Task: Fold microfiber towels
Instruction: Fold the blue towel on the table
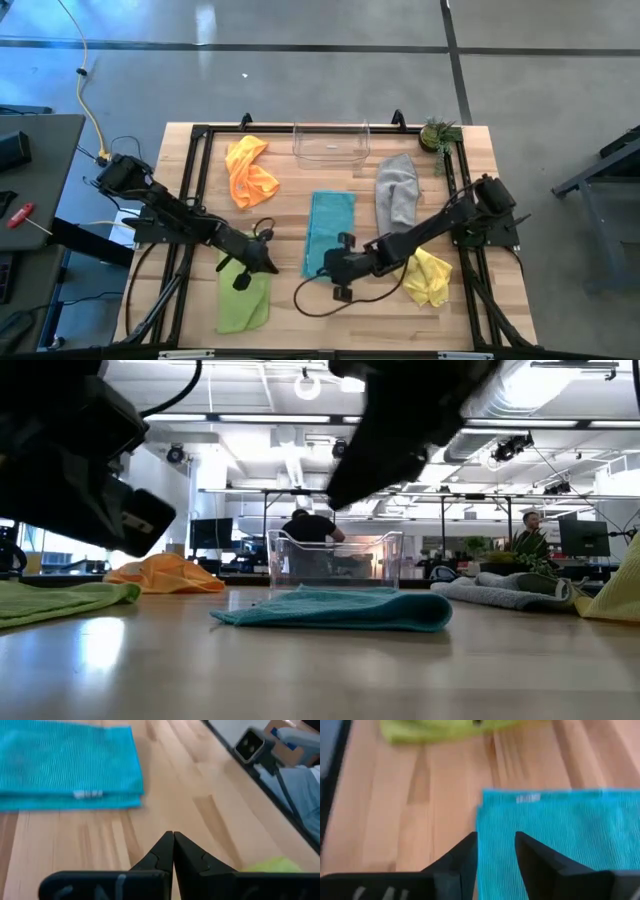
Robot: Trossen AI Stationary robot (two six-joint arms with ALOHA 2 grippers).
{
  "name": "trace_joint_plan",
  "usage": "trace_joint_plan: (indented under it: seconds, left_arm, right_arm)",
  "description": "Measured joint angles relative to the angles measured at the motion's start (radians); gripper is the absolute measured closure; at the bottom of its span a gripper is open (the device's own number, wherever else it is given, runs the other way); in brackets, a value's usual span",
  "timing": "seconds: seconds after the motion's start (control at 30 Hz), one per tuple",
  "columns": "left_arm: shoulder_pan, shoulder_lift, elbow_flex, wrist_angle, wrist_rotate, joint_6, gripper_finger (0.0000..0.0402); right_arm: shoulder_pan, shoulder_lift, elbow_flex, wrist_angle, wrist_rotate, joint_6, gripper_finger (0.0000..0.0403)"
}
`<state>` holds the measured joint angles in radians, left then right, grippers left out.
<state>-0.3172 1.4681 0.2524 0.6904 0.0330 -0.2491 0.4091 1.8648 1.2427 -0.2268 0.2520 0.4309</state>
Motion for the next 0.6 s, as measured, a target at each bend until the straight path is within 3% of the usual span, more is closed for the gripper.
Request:
trace_joint_plan:
  seconds: [0.3, 0.6]
  left_arm:
    - [-0.001, -0.024, -0.066, 0.086, -0.003, 0.017, 0.0402]
    - [0.003, -0.114, -0.175, 0.135, 0.001, -0.033, 0.0402]
  right_arm:
    - [-0.036, 0.031, 0.076, 0.009, 0.030, 0.018, 0.0271]
    - [-0.036, 0.225, 0.384, -0.267, 0.048, 0.016, 0.0218]
